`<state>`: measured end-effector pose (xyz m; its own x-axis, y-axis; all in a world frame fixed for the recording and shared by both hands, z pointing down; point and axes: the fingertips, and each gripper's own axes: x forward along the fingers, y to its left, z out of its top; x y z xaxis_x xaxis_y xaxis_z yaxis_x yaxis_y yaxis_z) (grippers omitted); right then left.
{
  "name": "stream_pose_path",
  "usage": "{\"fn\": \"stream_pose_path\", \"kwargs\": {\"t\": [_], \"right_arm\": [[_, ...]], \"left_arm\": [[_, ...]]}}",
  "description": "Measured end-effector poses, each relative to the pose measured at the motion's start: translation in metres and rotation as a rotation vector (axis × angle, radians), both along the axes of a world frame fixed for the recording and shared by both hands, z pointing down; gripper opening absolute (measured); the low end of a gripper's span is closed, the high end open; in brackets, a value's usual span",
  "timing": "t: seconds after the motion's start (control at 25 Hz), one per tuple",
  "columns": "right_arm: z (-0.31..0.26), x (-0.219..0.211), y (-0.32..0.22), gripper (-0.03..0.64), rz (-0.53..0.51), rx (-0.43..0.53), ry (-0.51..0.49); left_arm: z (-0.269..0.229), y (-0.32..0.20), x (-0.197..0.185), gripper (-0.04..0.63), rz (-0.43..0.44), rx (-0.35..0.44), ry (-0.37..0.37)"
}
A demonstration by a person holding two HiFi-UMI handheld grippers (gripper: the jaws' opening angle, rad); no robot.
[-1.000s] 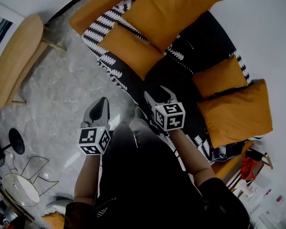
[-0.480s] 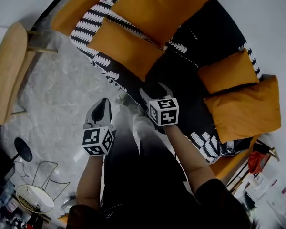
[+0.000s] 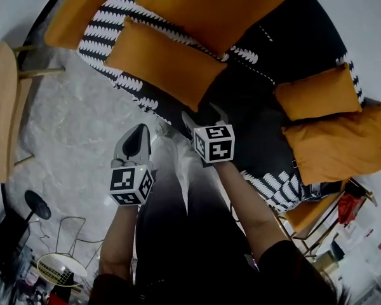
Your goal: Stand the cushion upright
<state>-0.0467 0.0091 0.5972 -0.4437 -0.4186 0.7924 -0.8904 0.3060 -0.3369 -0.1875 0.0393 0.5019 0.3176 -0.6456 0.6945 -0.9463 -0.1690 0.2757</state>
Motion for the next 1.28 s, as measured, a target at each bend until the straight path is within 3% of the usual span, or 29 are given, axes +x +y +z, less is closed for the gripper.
{"fn": "stream_pose_path", "kwargs": {"t": [0.32,0.68,0.88,1.0,1.28], "right_arm": [[0.035,-0.001,-0.018,0.341,0.067,-0.025,0.004],[0.057,-0.010,-0.028,0.430,0.107,-0.036,-0.026],[0.063,-0.007,-0.036,0.433,0.159,-0.033,0.002],[0.065,-0.003,-0.039,0.423,0.185,-0.048,0.021],[0.050,-0.006,-0.046,0.289,0.167,0.012,0.046]], "left_arm": [[0.029,-0.027,-0.011,0.018,0.017,-0.019,-0.015],[0.058,-0.031,-0.017,0.017,0.010,-0.064,-0.017],[0.067,-0.033,-0.014,0.017,0.008,-0.071,-0.010],[0.068,-0.034,-0.012,0.017,0.003,-0.070,-0.009],[0.066,-0.034,-0.018,0.016,-0.006,-0.074,-0.012]]}}
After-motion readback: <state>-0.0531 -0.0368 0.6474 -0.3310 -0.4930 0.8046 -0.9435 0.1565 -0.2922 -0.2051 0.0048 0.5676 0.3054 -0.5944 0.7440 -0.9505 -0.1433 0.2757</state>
